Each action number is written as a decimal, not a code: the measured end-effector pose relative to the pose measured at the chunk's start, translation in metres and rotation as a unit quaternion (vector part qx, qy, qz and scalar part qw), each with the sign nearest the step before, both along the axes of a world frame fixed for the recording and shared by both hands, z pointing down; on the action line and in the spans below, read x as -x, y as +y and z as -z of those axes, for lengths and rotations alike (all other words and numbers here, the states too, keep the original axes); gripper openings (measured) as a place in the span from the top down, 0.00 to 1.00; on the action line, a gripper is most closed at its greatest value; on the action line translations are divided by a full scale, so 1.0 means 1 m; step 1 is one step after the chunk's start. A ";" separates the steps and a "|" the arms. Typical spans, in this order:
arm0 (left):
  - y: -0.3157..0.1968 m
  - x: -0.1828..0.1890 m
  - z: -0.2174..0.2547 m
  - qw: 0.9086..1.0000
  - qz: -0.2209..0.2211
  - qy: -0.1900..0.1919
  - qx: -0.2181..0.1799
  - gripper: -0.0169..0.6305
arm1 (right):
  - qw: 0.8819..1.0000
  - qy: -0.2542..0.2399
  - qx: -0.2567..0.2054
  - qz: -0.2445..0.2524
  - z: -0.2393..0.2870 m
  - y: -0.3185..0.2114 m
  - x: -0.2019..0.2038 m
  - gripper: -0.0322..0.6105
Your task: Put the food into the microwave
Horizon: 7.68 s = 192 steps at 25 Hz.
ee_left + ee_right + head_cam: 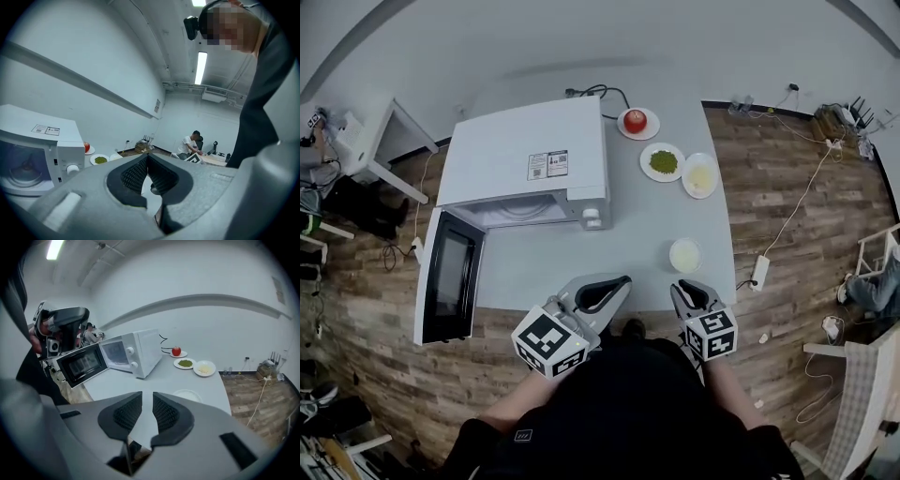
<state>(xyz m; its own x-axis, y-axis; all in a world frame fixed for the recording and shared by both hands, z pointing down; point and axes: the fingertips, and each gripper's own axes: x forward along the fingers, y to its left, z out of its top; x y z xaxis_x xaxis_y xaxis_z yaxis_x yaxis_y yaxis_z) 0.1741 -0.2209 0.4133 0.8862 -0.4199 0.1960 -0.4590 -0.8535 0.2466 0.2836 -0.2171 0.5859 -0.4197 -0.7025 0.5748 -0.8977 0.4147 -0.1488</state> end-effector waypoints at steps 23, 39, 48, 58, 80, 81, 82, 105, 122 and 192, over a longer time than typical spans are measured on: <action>-0.041 0.038 -0.045 0.999 0.025 -0.004 0.039 0.96 | 0.952 0.279 0.061 0.109 -0.091 -0.047 -0.024 0.76; -0.036 0.060 -0.047 0.997 0.058 -0.014 0.048 0.96 | 0.874 0.449 0.040 0.182 -0.125 -0.053 -0.033 0.78; -0.023 0.058 -0.048 0.997 0.060 -0.022 0.050 0.96 | 0.837 0.506 0.000 0.209 -0.127 -0.050 -0.036 0.80; -0.001 0.061 -0.054 0.995 0.078 -0.030 0.055 0.96 | 0.846 0.487 -0.030 0.212 -0.109 -0.045 -0.031 0.84; 0.013 0.115 -0.035 0.983 0.168 -0.068 -0.011 0.96 | 0.829 0.431 -0.189 0.302 -0.023 -0.045 0.070 0.84; 0.013 0.122 -0.034 0.983 0.169 -0.067 -0.014 0.96 | 0.828 0.430 -0.193 0.303 -0.019 -0.044 0.078 0.84; 0.013 0.130 -0.033 0.983 0.170 -0.065 -0.016 0.96 | 0.827 0.429 -0.198 0.305 -0.015 -0.043 0.088 0.84; -0.001 0.314 0.011 0.994 0.092 -0.014 -0.065 0.96 | 0.817 0.440 -0.208 0.310 -0.002 -0.086 0.369 0.84; -0.069 0.325 0.007 0.987 0.154 0.002 -0.054 0.96 | 0.770 0.482 -0.208 0.362 -0.037 -0.210 0.410 0.84; 0.037 0.257 0.012 0.988 0.147 0.000 -0.045 0.96 | 0.966 -0.145 -0.123 0.174 0.169 0.021 0.271 0.89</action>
<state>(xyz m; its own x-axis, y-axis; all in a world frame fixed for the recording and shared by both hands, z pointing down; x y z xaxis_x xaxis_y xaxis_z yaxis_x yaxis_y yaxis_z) -0.0829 -0.1841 0.4017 0.7226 -0.6756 0.1464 -0.6911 -0.7011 0.1757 0.0125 -0.1956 0.4171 -0.7736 -0.5898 0.2316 -0.6327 0.7387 -0.2325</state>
